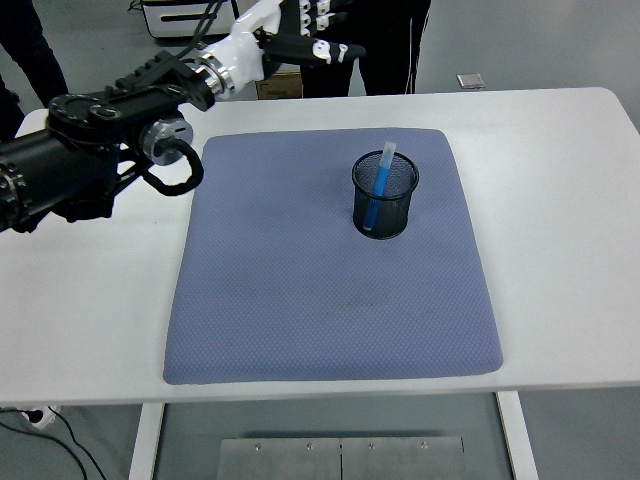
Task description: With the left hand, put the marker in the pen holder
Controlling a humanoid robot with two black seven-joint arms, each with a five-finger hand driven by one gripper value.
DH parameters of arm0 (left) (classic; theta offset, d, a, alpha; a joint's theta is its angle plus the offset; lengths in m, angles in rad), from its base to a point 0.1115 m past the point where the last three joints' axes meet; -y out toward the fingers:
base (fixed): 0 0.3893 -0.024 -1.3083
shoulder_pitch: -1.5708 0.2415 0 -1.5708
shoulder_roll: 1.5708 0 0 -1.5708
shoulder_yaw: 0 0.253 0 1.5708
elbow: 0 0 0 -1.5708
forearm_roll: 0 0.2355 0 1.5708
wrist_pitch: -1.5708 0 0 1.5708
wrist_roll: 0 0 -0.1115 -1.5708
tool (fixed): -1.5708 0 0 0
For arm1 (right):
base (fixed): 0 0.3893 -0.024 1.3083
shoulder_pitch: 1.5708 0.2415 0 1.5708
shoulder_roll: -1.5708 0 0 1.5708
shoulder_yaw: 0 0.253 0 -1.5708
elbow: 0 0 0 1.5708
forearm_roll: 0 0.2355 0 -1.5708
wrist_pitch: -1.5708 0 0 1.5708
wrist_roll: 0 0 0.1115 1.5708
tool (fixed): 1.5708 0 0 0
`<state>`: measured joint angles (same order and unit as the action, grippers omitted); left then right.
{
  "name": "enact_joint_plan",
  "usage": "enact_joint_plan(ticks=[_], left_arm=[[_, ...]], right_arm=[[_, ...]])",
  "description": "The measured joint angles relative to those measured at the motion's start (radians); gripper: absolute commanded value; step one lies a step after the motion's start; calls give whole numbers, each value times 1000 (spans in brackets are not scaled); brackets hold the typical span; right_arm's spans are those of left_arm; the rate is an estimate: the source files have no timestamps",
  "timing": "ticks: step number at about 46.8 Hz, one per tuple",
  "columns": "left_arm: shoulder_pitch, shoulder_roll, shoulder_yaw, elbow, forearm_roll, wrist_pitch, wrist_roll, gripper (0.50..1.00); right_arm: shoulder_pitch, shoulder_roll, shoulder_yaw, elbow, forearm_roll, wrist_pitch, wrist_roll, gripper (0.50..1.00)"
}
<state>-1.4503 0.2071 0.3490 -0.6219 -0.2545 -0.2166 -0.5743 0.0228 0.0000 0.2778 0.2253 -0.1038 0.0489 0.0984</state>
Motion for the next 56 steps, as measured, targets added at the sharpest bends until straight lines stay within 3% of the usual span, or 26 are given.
enact_joint_plan(ticks=[9,16,22,31,44,56], left_arm=[[64,172,-2,0,2,1,0,1000],[124,255,-22,27,-5,16,-10,1000],[205,267,-101,107,-4,57,-10,1000],[308,308,-255,138,0,52,-8,1000],[332,305,-289,133,0,44,0,1000],[344,319,-348,133,-9,-23,5,1000]], right_arm=[[0,0,0,0,1,0,0,1000],[0,0,0,0,0,0,0,1000],[0,0,0,0,0,0,0,1000],[0,0,0,0,0,0,0,1000],[0,0,0,0,1,0,0,1000],[0,0,0,0,0,0,0,1000]])
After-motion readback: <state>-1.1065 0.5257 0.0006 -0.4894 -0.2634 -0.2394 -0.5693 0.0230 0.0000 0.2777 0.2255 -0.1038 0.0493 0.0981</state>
